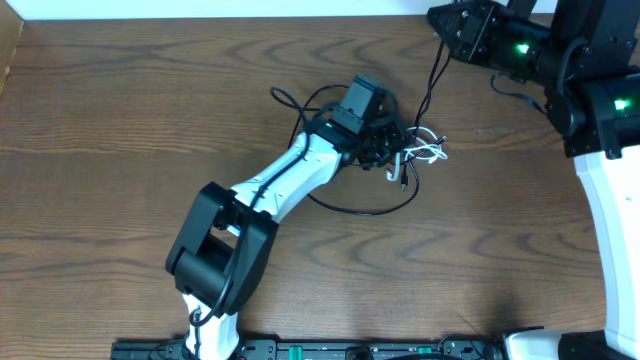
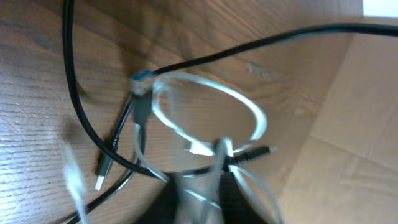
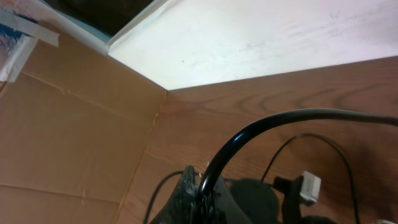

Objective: Untangle cables

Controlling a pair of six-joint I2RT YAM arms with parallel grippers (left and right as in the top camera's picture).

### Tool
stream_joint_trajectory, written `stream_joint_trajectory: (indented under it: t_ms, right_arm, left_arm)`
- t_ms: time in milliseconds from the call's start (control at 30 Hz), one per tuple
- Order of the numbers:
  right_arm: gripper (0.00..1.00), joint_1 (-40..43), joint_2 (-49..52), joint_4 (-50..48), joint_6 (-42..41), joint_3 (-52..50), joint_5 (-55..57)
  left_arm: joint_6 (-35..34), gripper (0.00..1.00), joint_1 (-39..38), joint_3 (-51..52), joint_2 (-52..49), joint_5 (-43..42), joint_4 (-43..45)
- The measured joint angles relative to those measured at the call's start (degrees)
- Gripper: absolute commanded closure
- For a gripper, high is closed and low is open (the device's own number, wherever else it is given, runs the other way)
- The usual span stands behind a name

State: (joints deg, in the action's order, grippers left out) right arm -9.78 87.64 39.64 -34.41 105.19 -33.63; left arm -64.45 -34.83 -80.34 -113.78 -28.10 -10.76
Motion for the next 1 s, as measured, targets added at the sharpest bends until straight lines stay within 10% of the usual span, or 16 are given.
stream_joint_trajectory:
  t_ms: [1000]
  right_arm:
    - [0.99,37.48,-0.04,-27.54,-7.54,1.22,2.29]
  left_arm:
    - [31.58,0.93,12.44,-0.04,9.09,19.06,-24.9]
